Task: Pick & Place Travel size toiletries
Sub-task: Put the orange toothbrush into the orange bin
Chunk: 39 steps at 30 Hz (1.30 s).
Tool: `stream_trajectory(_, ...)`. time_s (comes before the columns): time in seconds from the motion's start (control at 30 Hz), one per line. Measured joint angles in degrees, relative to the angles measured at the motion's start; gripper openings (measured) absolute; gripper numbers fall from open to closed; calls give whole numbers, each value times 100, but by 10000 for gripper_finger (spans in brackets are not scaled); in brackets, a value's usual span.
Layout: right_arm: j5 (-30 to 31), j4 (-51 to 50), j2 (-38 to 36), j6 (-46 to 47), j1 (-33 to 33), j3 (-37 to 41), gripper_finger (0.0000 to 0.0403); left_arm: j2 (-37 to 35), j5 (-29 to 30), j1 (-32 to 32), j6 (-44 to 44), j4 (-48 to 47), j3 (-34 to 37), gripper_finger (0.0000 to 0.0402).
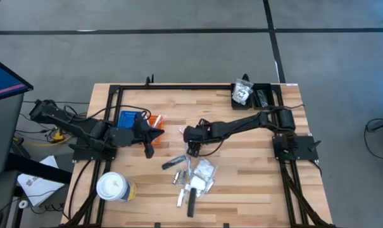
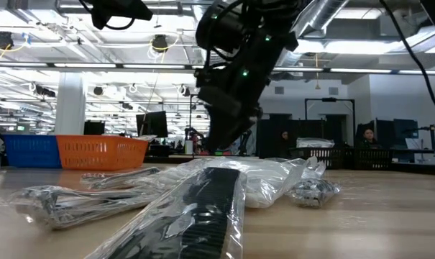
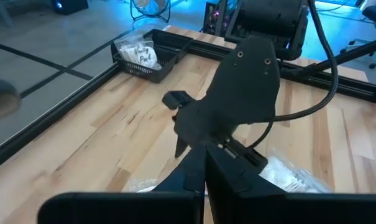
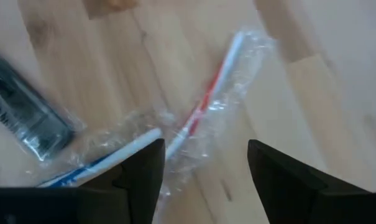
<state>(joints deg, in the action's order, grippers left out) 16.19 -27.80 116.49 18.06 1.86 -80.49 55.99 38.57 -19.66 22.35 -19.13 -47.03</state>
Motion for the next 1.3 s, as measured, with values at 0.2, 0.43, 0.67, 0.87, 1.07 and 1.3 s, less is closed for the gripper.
stream_trajectory(0.2, -137, -30, 268, 46, -53, -13, 194, 0, 0, -103, -2, 6, 0, 0)
stream_trajectory(0.43, -131, 38, 293, 154, -47, -15, 176, 0, 0, -120, -3, 28, 0, 0)
stream_trajectory(0.67, 50, 119, 244, 233, -122, -13, 175, 0, 0, -120, -5, 37, 0, 0)
stream_trajectory(0.87, -416, 449, 259, 257, -142, -16, 218, 0, 0, -120, -68, 37, 0, 0)
stream_trajectory(1.07, -298, 435, 290, 302, -360, 15, 257, 0, 0, -120, -64, 40, 0, 0)
stream_trajectory(1.3, -223, 489, 290, 300, -451, 15, 247, 0, 0, -120, -64, 75, 0, 0)
